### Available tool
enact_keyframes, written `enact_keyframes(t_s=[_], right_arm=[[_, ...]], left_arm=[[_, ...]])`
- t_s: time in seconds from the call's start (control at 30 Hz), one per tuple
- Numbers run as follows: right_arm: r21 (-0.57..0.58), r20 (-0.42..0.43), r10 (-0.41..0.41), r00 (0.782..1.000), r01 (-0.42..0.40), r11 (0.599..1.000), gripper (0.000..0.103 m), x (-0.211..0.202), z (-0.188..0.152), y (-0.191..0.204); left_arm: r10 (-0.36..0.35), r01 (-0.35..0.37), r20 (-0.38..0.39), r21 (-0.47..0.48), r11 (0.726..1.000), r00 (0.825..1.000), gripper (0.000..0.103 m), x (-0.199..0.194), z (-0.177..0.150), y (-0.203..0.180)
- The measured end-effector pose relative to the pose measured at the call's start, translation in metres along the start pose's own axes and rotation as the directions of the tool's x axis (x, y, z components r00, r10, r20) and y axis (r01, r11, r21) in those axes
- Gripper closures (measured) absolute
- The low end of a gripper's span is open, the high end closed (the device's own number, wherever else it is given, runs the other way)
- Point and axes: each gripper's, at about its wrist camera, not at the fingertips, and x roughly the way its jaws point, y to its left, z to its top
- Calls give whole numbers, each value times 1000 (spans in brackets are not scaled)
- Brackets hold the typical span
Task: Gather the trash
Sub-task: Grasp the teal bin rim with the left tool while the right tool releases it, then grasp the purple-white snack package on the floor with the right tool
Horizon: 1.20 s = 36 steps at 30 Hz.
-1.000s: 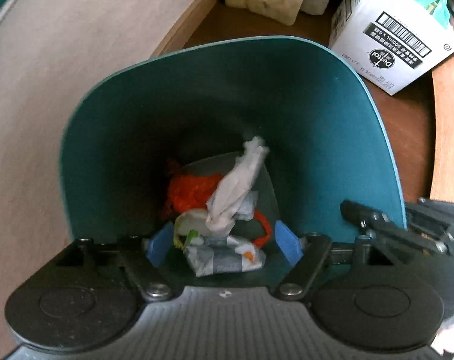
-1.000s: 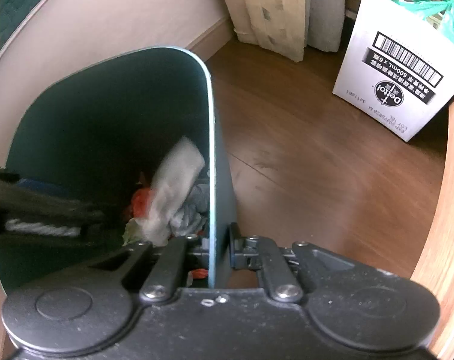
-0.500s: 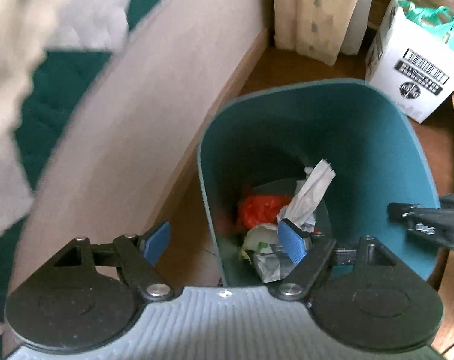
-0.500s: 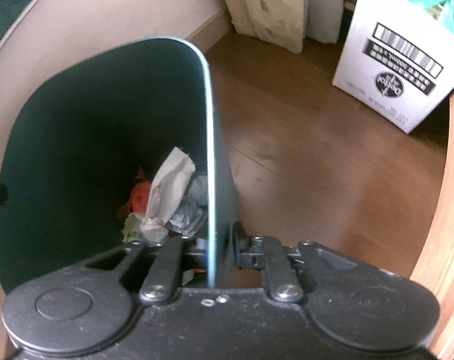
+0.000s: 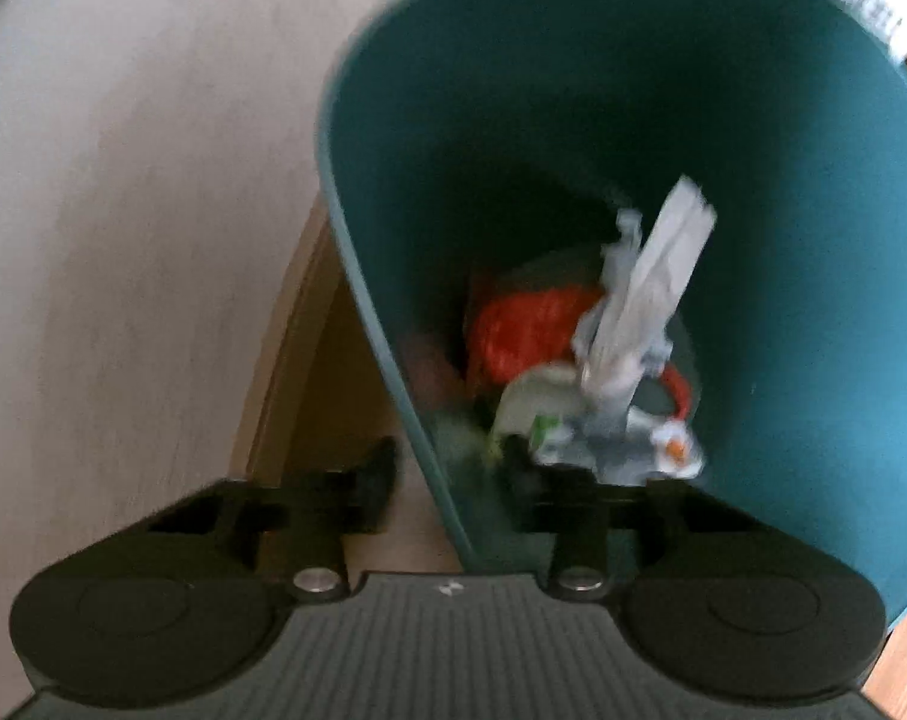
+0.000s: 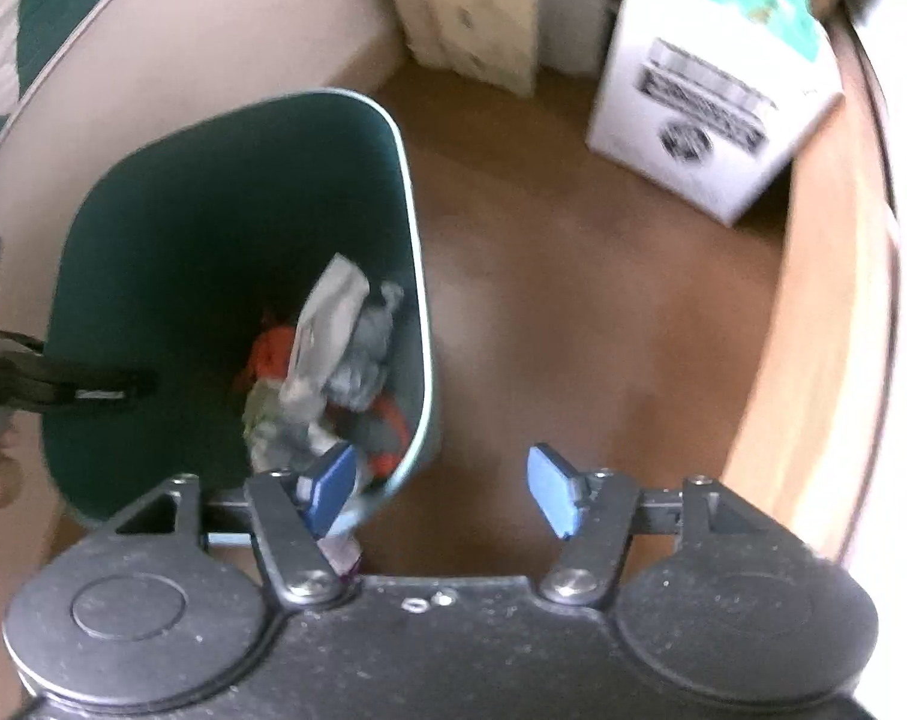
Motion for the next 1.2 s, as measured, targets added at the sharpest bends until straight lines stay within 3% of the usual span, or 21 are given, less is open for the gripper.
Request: enact_keyframes(t_s=[0.17,0.37,0.5,0.7,0.83,1.0,1.1,1.17,1.2], right_arm=[[82,-17,-17,1000,19,996,40,-24,-12,-1],[147,-13,-20,1000,22,989,39,-46,-60,6],[158,-26,78,997,-73,985,35,-37,-107,22],[-37,-77,194,978,-197,980,32,36,-163,69],[-140,-58,203,977,-209,968,32,93,-167,84],[-325,-19,155,988,-153,933,32,163,-150,110],[-439,5,142,990,-125,890,30,197,-138,131],[-502,0,115,993,-99,859,17,217,-136,146],[-521,-6,116,993,-102,847,16,225,-136,151]], left_arm=[[-7,9,-34,37,999,999,91,-3,5,-5],[-16,17,-49,34,999,999,94,-3,12,4],[-24,25,-19,73,997,1000,95,-9,13,11],[-20,14,42,133,991,999,95,-29,4,13],[7,-16,72,121,992,997,96,-41,6,9],[25,-34,88,108,994,996,96,-43,11,11],[28,-37,91,102,994,995,96,-42,11,11],[32,-41,93,99,994,995,95,-44,9,10],[31,-40,90,97,994,995,95,-44,9,11]])
